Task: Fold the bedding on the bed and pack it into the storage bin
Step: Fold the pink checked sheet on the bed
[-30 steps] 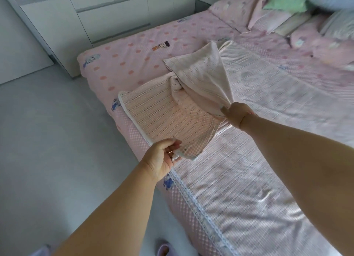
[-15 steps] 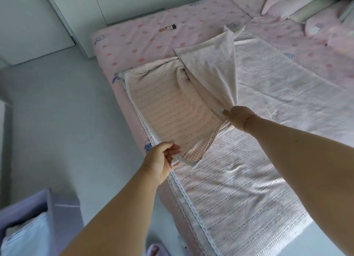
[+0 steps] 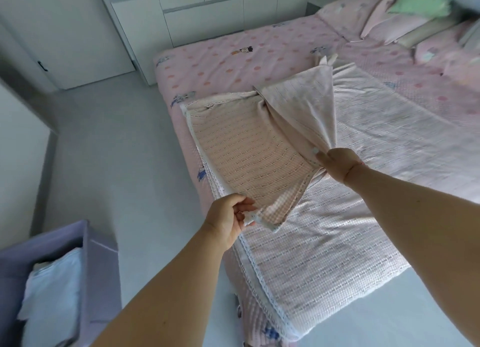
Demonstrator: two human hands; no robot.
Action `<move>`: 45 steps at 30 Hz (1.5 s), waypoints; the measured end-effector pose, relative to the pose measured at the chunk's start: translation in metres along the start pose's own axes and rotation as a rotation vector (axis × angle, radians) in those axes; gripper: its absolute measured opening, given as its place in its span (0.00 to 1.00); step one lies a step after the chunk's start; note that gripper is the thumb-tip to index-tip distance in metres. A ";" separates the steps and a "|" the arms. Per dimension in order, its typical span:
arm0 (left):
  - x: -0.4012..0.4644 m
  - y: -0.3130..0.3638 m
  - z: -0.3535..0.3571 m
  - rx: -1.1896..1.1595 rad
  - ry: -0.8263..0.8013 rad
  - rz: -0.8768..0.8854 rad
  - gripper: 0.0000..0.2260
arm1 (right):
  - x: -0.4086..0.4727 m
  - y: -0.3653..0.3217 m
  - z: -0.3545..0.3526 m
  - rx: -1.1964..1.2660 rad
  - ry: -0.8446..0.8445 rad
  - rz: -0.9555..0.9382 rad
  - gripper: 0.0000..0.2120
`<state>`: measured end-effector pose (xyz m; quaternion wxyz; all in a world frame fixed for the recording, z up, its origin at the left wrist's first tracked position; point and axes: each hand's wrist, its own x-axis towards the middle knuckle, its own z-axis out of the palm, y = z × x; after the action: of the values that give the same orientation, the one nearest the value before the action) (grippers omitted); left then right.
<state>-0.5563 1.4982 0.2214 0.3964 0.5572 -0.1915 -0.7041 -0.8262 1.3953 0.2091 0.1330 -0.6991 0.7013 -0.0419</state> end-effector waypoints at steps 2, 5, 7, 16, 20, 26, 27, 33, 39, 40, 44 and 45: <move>-0.020 -0.016 0.007 0.004 0.009 0.018 0.13 | -0.026 0.010 -0.004 0.017 0.017 0.005 0.31; -0.047 -0.043 0.016 0.029 0.021 0.032 0.13 | -0.062 0.025 -0.006 0.026 0.013 0.010 0.32; -0.061 -0.061 0.020 0.018 0.038 0.026 0.13 | -0.085 0.034 -0.007 0.030 0.003 0.011 0.32; -0.102 -0.137 0.042 0.039 0.162 -0.011 0.12 | -0.155 0.084 0.011 0.067 -0.099 -0.035 0.29; -0.117 -0.168 0.053 0.021 0.262 -0.006 0.12 | -0.169 0.100 0.019 0.047 -0.139 -0.125 0.29; -0.145 -0.219 0.081 0.076 0.377 -0.005 0.11 | -0.198 0.132 0.023 0.004 -0.202 -0.269 0.31; -0.149 -0.225 0.085 0.085 0.389 -0.004 0.10 | -0.202 0.138 0.025 0.009 -0.208 -0.278 0.32; -0.165 -0.255 0.098 0.157 0.448 -0.040 0.10 | -0.231 0.161 0.034 0.043 -0.290 -0.266 0.33; -0.163 -0.277 0.099 0.278 0.465 -0.190 0.08 | -0.247 0.168 0.051 0.025 -0.519 -0.225 0.37; -0.162 -0.280 0.097 0.318 0.471 -0.226 0.10 | -0.248 0.169 0.053 0.018 -0.541 -0.248 0.37; -0.155 -0.277 0.099 0.441 0.510 -0.277 0.14 | -0.248 0.176 0.044 0.042 -0.558 -0.260 0.35; -0.150 -0.271 0.102 0.433 0.495 -0.269 0.14 | -0.244 0.179 0.038 0.026 -0.547 -0.250 0.37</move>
<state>-0.7355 1.7621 0.1545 0.2071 0.8024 -0.1594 -0.5366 -0.9935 1.6458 0.1605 0.3196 -0.7636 0.5475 0.1229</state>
